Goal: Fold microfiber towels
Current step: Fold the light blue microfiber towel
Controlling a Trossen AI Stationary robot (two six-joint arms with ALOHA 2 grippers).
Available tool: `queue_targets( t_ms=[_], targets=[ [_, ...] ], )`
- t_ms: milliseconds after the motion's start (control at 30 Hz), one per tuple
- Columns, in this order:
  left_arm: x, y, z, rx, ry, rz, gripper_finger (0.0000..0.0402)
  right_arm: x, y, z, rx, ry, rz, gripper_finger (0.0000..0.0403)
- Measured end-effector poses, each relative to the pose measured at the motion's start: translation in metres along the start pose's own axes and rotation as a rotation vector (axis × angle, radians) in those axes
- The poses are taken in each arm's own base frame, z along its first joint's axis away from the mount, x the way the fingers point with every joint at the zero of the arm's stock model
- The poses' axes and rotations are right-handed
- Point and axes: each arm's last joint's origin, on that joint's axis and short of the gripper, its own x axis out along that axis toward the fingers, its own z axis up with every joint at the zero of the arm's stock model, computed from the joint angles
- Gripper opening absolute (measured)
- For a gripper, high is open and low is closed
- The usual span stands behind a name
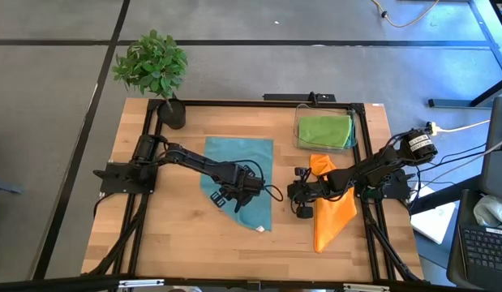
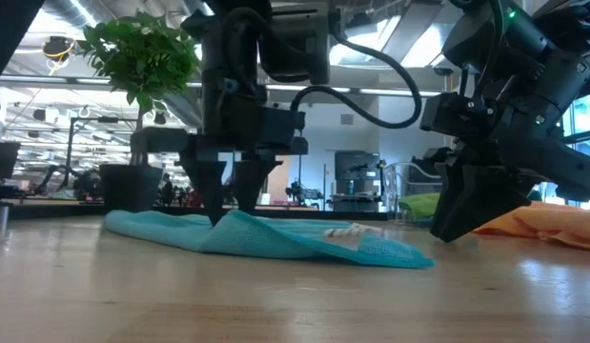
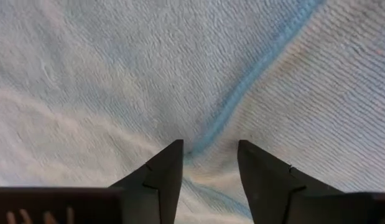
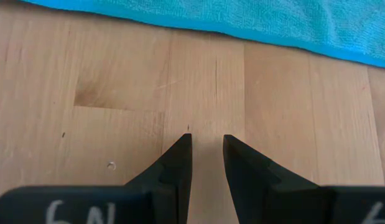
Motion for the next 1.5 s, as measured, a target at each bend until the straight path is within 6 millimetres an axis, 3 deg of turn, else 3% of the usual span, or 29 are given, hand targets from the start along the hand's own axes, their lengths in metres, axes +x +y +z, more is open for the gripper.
queue_targets(
  t_ms=[400,633,800,1033,1267,1500],
  targets=[
    [-0.001,-0.002,-0.004,-0.056,0.016,-0.061,0.0007,0.0,0.0,0.0,0.0,0.0,0.0,0.0094],
    [-0.002,-0.006,-0.008,-0.085,0.084,-0.064,0.0004,0.0,0.0,0.001,0.005,-0.015,0.009,0.0094],
    [-0.007,-0.009,-0.012,-0.172,0.15,-0.096,0.0003,-0.001,0.006,0.013,-0.003,-0.117,0.166,0.0094],
    [-0.032,-0.01,-0.006,-0.347,0.195,-0.095,0.0001,-0.005,0.01,0.027,0.011,-0.263,0.28,0.0094],
    [-0.059,-0.01,0.002,-0.59,0.238,0.055,0.0001,-0.011,0.012,0.041,0.045,-0.413,0.357,0.0097],
    [-0.086,-0.019,0.003,-0.757,0.303,0.085,0.0001,-0.013,0.014,0.044,0.094,-0.433,0.378,0.0158]
  ],
)
